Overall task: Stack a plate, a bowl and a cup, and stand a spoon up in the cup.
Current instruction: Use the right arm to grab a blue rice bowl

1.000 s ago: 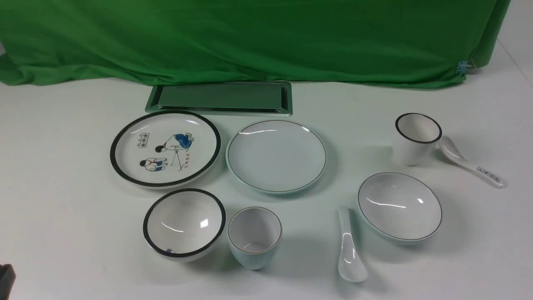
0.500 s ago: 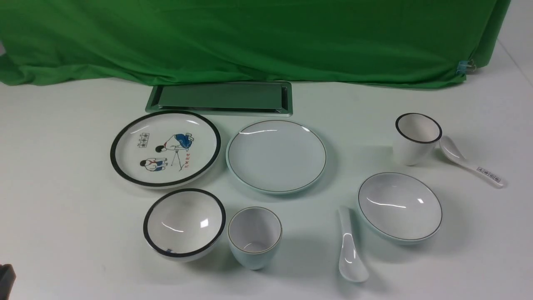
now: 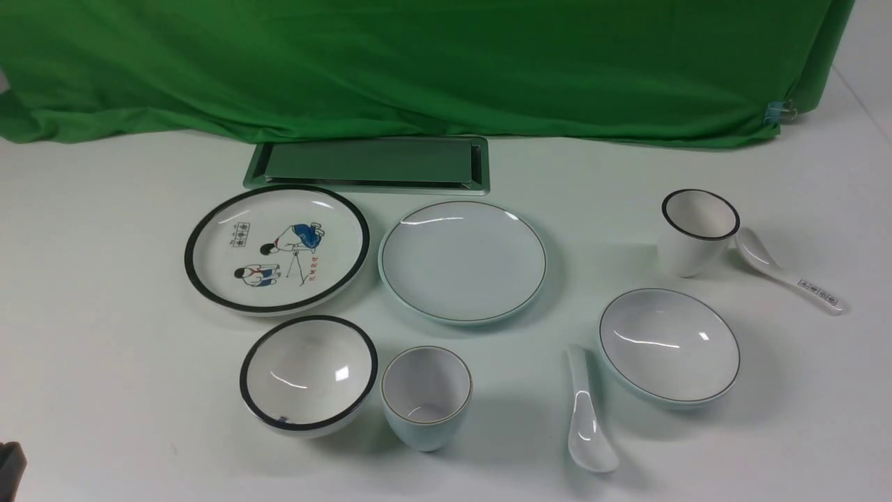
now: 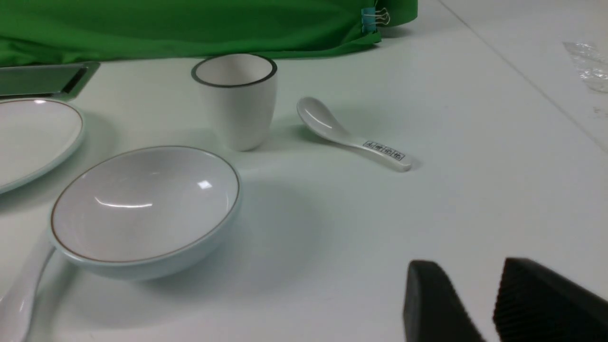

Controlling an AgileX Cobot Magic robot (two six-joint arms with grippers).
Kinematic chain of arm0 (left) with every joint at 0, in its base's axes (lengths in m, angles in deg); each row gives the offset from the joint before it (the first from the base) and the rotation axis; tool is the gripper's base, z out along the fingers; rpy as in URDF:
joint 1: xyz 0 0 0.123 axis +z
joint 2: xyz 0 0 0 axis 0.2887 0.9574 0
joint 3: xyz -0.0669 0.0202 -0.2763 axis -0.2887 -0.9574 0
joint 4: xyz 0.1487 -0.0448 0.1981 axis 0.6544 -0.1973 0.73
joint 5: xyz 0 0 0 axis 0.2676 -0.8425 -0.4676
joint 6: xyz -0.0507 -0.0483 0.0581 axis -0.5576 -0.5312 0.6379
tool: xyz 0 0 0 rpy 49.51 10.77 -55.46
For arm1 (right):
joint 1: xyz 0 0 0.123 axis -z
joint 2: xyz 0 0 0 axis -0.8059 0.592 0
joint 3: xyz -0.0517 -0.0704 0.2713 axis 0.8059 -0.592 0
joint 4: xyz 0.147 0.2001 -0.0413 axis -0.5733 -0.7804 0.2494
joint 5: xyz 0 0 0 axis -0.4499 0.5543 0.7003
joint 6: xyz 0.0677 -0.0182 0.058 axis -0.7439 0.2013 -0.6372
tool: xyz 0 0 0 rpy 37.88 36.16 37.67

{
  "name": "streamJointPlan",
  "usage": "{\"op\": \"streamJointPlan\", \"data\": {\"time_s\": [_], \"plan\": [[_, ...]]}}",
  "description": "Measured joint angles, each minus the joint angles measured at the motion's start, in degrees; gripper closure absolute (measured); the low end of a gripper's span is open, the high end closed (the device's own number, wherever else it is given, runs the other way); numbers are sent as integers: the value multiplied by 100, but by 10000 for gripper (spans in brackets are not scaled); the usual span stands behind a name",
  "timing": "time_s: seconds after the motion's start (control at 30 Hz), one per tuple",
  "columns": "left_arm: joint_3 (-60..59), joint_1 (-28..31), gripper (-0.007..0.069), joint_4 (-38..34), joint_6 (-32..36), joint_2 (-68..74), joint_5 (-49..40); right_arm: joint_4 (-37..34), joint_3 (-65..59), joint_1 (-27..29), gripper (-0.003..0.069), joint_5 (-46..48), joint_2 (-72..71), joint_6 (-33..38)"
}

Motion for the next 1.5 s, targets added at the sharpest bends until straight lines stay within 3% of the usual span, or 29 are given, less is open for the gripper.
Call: {"op": "streamJointPlan", "data": {"time_s": [0.63, 0.67, 0.73, 0.83, 0.9, 0.93, 0.97, 1.07, 1.13, 1.2, 1.3, 1.4, 1.5], "plan": [[0, 0, 652, 19, -17, 0, 17, 10, 0, 0, 412, 0, 0, -17], [0, 0, 652, -65, -119, 0, 53, 2, 0, 0, 412, 0, 0, -33], [0, 0, 652, -930, -808, 0, 207, -174, 0, 0, 412, 0, 0, -279], [0, 0, 652, -3275, -2522, 0, 348, -947, 0, 0, 412, 0, 0, -1636], [0, 0, 652, -3850, -2987, 0, 348, -1402, 0, 0, 412, 0, 0, -2630], [0, 0, 652, -4384, -3305, 0, 360, -1832, 0, 0, 412, 0, 0, -3638], [0, 0, 652, -4568, -3427, 0, 400, -2011, 0, 0, 412, 13, 0, -4234], [0, 0, 652, -4513, -3503, 0, 483, -1971, 0, 0, 412, 41, 0, -4964], [0, 0, 652, -4494, -3535, 0, 546, -1736, 0, 0, 412, 40, 0, -5005], [8, 0, 652, -4460, -3359, 0, 556, -1455, 0, 0, 412, -25, 0, -4974], [373, -9, 652, -4261, -2301, -4, 383, -1373, 0, -7, 412, -109, 0, -4717], [1183, -9, 652, -3804, -835, -2, 104, -1330, 0, -117, 412, -441, 0, -3940], [2085, -9, 652, -2866, -435, 359, -504, -1300, 113, -301, 433, -611, 18, -3054]]}}
